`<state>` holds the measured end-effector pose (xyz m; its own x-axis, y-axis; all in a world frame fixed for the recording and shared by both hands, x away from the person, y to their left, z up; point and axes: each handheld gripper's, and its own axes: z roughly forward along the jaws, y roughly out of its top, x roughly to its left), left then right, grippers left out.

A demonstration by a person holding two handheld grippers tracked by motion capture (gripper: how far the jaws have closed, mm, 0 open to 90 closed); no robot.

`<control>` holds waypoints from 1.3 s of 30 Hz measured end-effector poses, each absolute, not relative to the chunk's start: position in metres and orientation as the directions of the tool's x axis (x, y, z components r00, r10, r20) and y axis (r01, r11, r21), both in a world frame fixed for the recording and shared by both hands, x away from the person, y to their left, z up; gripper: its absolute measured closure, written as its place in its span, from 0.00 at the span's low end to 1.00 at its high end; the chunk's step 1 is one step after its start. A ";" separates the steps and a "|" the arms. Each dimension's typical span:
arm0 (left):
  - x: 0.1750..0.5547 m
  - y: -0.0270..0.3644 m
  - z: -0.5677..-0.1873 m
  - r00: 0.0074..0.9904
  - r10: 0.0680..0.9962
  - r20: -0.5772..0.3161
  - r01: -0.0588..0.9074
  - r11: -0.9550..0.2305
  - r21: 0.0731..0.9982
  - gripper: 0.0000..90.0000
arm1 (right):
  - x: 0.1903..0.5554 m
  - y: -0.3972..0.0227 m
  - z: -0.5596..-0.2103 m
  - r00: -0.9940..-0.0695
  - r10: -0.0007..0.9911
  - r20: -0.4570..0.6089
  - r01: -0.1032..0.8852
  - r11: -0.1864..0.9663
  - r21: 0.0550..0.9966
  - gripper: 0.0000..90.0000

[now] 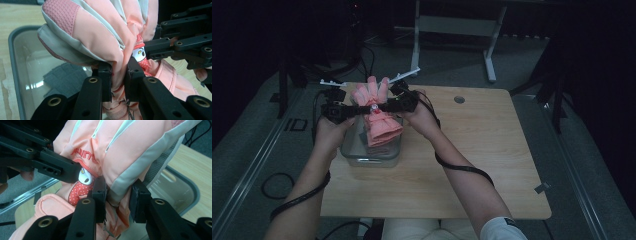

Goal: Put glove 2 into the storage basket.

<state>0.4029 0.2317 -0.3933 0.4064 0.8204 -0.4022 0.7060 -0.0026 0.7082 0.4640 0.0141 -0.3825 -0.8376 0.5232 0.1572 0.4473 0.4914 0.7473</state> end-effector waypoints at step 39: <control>0.445 0.237 -0.487 0.211 0.901 -0.378 0.863 0.010 0.505 0.64 | 0.505 0.046 -0.483 -0.761 0.606 0.230 0.611 0.552 0.568 0.65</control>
<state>0.4450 0.2372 -0.4871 0.2111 0.9014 -0.3781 0.8628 0.0099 0.5054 0.5054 0.0461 -0.4829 -0.7614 0.6060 0.2303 0.6109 0.5518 0.5678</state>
